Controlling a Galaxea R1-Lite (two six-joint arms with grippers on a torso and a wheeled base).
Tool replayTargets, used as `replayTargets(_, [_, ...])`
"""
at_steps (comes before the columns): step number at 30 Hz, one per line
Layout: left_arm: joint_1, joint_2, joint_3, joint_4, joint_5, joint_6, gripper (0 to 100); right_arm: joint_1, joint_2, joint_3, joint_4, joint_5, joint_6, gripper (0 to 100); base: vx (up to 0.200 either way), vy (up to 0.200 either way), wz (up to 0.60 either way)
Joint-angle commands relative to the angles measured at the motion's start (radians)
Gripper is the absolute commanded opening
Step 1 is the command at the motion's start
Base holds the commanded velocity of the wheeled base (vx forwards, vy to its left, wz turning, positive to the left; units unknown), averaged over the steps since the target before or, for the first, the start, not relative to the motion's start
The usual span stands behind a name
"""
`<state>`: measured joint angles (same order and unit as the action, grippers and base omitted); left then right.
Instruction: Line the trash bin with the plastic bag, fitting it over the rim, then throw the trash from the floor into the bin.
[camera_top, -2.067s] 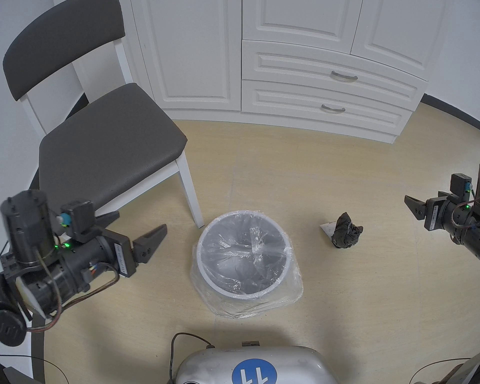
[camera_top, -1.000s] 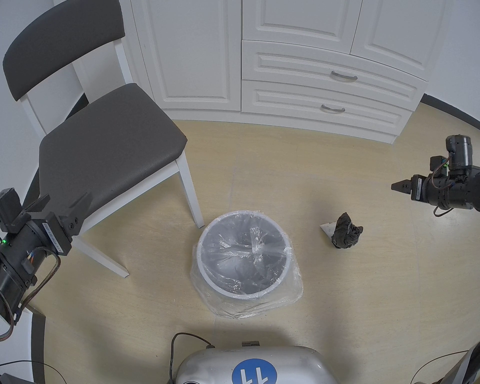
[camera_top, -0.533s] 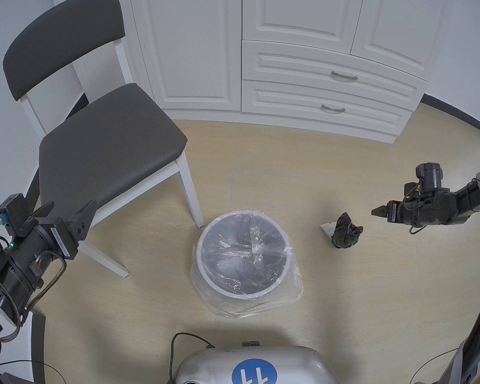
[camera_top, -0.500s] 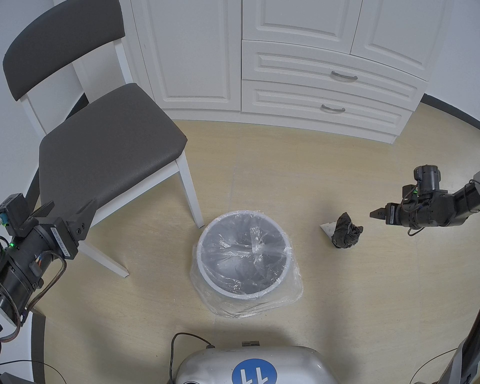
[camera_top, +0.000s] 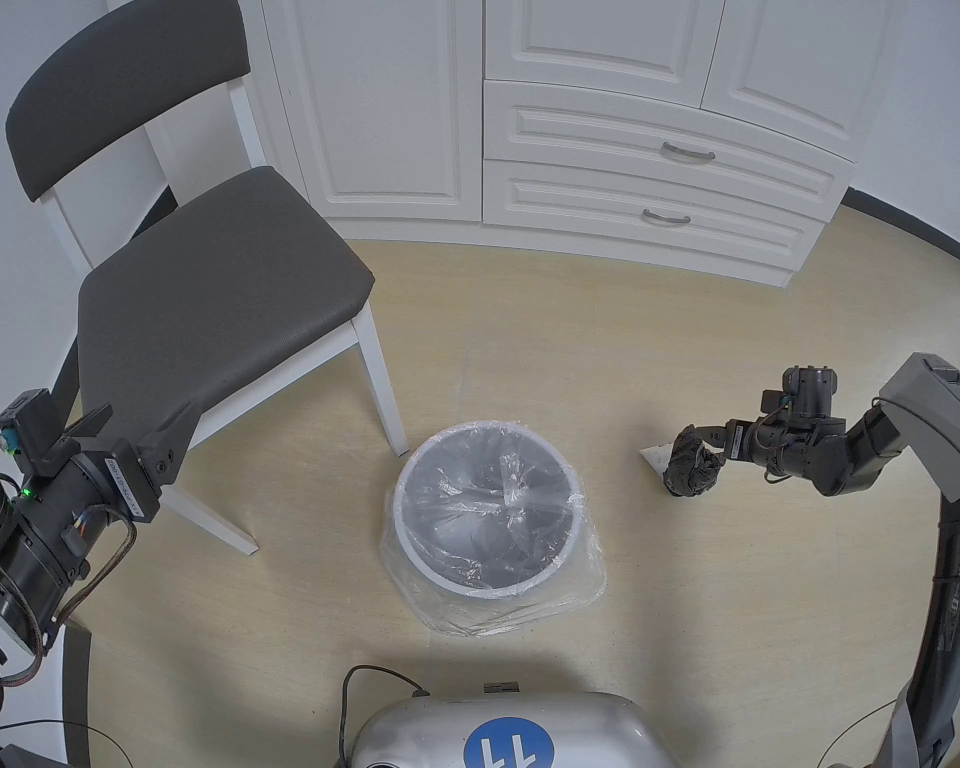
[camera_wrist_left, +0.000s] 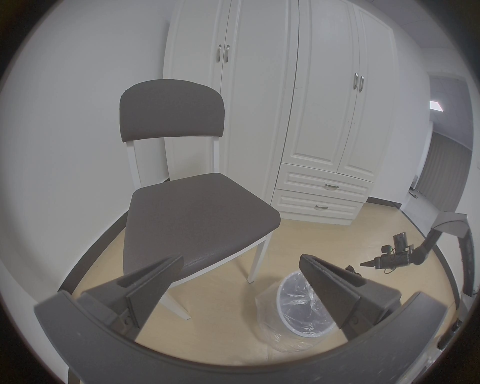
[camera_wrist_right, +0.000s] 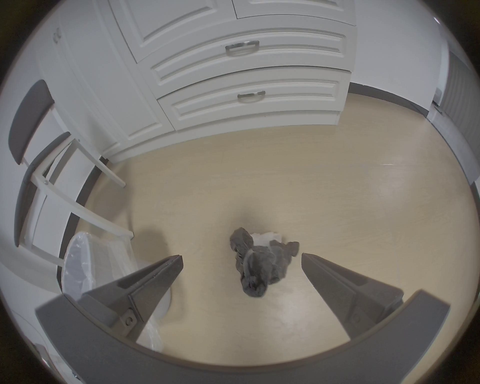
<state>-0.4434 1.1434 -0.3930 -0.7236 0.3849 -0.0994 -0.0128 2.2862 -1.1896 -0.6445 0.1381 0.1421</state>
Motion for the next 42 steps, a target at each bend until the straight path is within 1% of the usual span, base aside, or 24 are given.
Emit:
replayTargets(1, [-0.003, 0.006, 0.000, 0.000, 0.000, 0.000, 100, 0.013, 0.111, -0.027, -0.038, 0.002, 0.043, 100, 0.000, 0.000, 0.00])
replayTargets(5, [-0.003, 0.004, 0.000, 0.000, 0.000, 0.001, 100, 0.033, 0.148, -0.071, -0.041, 0.002, 0.111, 100, 0.000, 0.000, 0.00])
replayTargets(12, [-0.003, 0.006, 0.002, 0.000, 0.000, 0.000, 100, 0.036, 0.174, -0.102, -0.043, 0.002, 0.151, 100, 0.000, 0.000, 0.00])
replayTargets(15, [-0.003, 0.007, 0.006, 0.000, 0.000, 0.000, 100, 0.036, 0.188, -0.110, -0.055, 0.002, 0.152, 100, 0.000, 0.000, 0.00])
replayTargets(19, [-0.001, 0.007, 0.008, 0.000, 0.000, 0.000, 100, 0.036, 0.233, -0.111, -0.170, 0.002, 0.152, 100, 0.000, 0.000, 0.00])
replayTargets(23, [-0.001, 0.009, 0.009, 0.000, 0.000, 0.000, 100, 0.036, 0.265, -0.111, -0.236, 0.000, 0.151, 100, 0.000, 0.000, 0.00])
replayTargets(29, [-0.001, 0.007, 0.009, 0.000, 0.000, 0.000, 100, 0.034, 0.282, -0.124, -0.241, -0.003, 0.149, 100, 0.000, 0.000, 0.00])
replayTargets(41, [-0.003, 0.006, 0.019, 0.000, 0.000, 0.006, 100, 0.024, 0.360, -0.202, -0.242, -0.017, 0.149, 100, 0.000, 0.000, 0.00])
replayTargets(42, [-0.003, 0.006, 0.019, 0.000, 0.000, 0.006, 100, 0.022, 0.383, -0.226, -0.244, -0.040, 0.149, 100, 0.000, 0.000, 0.00])
